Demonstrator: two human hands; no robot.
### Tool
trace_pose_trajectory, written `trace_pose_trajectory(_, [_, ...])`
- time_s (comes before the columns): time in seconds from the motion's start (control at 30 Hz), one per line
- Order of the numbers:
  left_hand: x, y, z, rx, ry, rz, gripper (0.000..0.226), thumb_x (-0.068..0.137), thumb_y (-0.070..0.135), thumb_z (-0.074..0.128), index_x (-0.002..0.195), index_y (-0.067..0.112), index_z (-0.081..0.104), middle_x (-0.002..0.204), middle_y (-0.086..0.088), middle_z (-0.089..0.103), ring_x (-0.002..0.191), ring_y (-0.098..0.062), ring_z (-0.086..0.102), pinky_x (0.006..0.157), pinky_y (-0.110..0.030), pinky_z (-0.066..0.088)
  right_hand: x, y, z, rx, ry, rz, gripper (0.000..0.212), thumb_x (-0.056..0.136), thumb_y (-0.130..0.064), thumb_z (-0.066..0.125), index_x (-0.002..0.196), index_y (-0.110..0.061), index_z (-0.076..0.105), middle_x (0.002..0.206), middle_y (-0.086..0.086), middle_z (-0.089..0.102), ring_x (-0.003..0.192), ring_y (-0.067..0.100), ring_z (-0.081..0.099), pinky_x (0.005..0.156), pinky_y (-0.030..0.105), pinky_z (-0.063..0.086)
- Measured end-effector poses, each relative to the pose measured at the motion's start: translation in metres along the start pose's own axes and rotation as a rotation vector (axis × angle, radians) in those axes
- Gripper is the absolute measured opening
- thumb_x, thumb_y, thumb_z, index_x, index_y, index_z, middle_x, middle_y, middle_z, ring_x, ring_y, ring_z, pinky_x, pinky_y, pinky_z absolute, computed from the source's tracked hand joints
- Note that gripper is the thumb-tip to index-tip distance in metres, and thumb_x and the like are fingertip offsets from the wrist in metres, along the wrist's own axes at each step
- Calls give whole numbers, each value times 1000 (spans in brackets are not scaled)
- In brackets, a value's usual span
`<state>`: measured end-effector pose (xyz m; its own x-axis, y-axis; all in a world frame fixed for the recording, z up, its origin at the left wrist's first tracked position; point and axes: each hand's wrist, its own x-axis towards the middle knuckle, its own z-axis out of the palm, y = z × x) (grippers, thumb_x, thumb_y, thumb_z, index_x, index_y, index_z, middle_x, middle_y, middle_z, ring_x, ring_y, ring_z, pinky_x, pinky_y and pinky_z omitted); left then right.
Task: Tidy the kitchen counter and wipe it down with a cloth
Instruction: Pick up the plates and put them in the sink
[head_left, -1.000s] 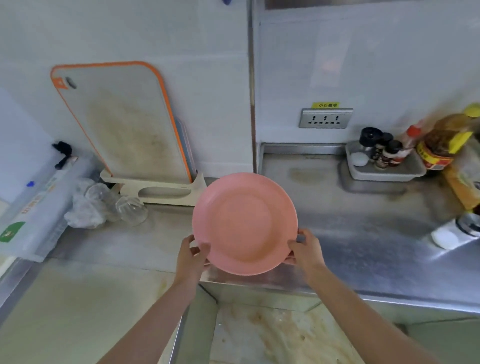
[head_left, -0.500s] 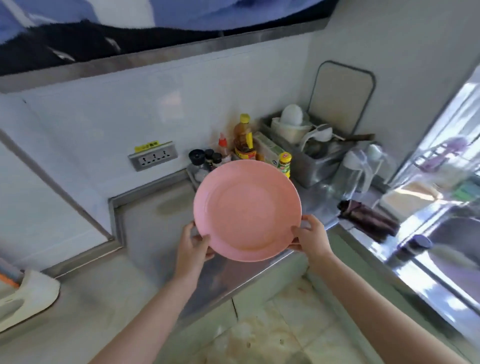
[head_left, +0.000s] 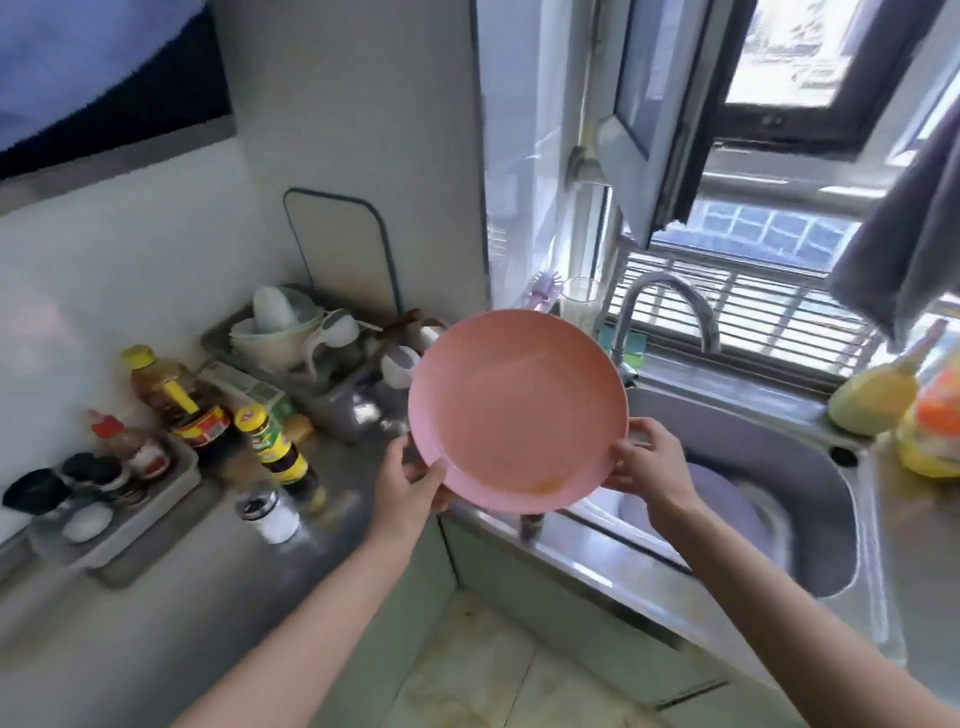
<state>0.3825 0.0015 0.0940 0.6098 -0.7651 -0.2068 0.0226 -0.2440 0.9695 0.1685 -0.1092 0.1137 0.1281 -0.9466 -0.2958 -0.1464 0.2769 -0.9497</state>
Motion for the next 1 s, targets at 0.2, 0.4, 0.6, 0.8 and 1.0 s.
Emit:
trace_pose_trajectory(0.2, [31,1,123,126,-223,25,37,85,4,59,118,14,45,95,-1,63,74,-1,63,61,-17,52,42,28,-101,69,224,89,25,84,8,44,103,-5,54,80,11,61,62,25,61,47,26,55])
trace_pose_trajectory(0.4, [49,-31,213,300,-433,-142,43,82,-1,50,120,15,41,103,-10,61,90,-30,63,80,-44,55,64,71,-171,70,355,164,29,86,7,47,108,-10,53,89,15,64,69,30,65,53,33,54])
trace_pose_trajectory(0.6, [55,-81,264,432,-584,-216,39,80,-4,48,108,23,44,109,-8,57,99,-27,56,87,-46,51,75,129,-204,2,489,291,30,86,8,46,92,-21,54,89,19,62,68,31,63,49,35,56])
trace_pose_trajectory(0.8, [74,-111,302,467,-689,-372,35,86,2,53,113,20,38,92,-11,61,76,-31,64,72,-45,55,86,191,-214,21,624,512,34,81,8,48,109,-8,57,100,17,64,74,32,64,53,35,58])
trace_pose_trajectory(1.0, [100,-125,324,538,-609,-438,61,74,20,63,128,6,38,92,-4,55,96,-30,58,79,-37,47,144,210,-219,32,679,566,26,80,4,45,89,-19,52,86,6,57,83,32,61,74,49,56])
